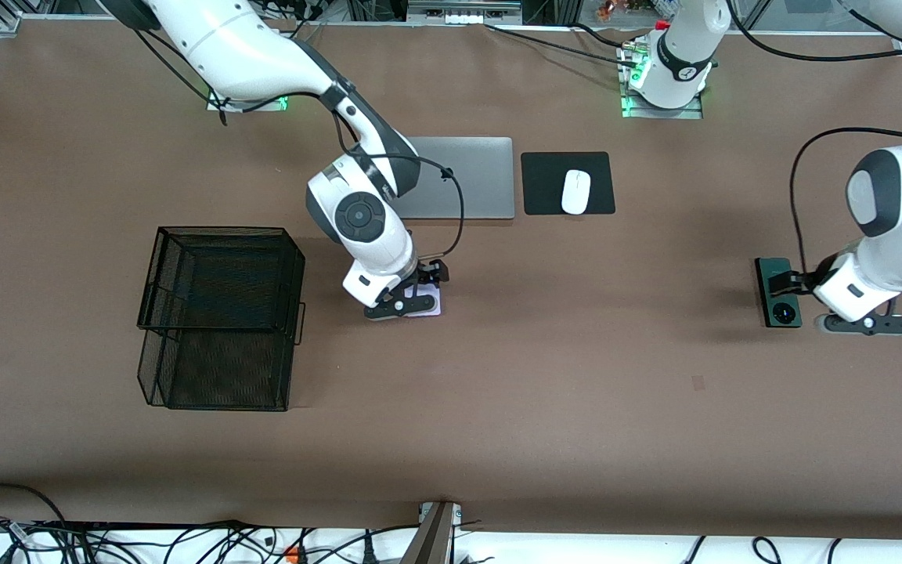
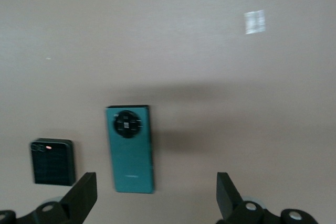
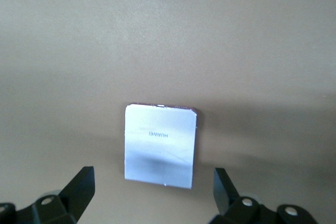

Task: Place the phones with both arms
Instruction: 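Grasp the white phone with the right gripper while the left grasps green phone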

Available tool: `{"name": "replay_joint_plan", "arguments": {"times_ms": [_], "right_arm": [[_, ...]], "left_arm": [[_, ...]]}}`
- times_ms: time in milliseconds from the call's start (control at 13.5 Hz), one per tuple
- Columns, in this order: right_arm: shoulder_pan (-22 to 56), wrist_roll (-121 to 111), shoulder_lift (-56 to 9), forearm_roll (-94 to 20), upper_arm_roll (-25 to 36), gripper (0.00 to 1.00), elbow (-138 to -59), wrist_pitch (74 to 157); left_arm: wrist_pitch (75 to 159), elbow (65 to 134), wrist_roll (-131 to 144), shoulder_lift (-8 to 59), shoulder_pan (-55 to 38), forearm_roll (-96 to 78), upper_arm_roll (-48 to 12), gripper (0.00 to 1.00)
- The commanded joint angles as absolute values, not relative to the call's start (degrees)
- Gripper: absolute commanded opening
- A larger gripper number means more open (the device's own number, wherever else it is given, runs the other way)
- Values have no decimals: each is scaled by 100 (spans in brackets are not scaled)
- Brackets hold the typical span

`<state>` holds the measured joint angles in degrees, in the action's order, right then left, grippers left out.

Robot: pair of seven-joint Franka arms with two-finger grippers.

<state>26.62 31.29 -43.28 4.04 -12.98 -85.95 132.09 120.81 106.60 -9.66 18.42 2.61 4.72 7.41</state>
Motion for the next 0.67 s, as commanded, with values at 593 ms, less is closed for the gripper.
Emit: {"name": "replay_joint_plan", "arguments": {"times_ms": [593], "right_arm": [[2988, 3744, -4790, 967, -1108, 100, -8455, 13693]], "left_arm": [[14870, 11935, -1872, 2557, 1230, 545, 624, 100]]}}
